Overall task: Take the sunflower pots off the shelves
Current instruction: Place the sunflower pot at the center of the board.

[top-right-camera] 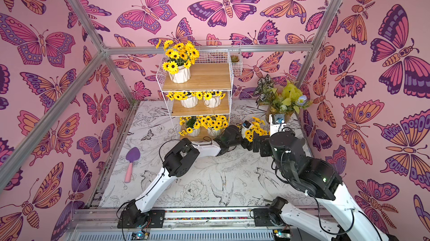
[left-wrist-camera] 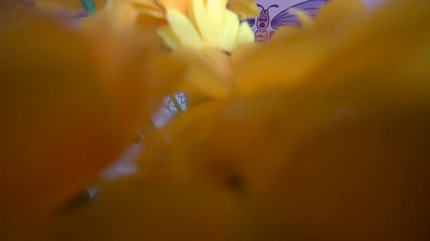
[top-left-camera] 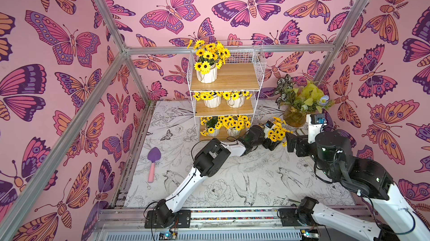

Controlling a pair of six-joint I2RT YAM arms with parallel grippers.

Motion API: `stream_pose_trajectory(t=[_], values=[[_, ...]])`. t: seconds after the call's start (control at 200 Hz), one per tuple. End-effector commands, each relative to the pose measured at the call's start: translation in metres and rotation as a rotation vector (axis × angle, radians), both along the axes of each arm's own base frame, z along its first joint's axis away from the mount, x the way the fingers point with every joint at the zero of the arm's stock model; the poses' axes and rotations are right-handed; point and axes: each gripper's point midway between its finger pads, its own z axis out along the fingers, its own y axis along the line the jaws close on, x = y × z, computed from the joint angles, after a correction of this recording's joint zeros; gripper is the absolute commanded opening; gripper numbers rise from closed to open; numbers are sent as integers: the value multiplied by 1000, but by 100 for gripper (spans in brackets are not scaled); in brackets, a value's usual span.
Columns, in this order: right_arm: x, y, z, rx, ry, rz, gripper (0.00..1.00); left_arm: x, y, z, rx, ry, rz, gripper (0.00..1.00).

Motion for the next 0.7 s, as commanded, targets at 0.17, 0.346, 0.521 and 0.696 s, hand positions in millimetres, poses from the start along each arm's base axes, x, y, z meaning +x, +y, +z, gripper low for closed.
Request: stream_pose_trajectory(t=[0.17,0.346,0.521,0.696], values=[[-6,0,-8,48,19,11,99,-8,2,-22,64,10,75,100],[-9,1,-13,64,29,26,99,-4,-4,-20,34,-11,99,100],[-10,3,-23,49,59,33,99,-16,-4,-15,-70,-16,66,100],[-8,5,-29,43,65,33,99,-16,2,-10,-147,-98,118,100]])
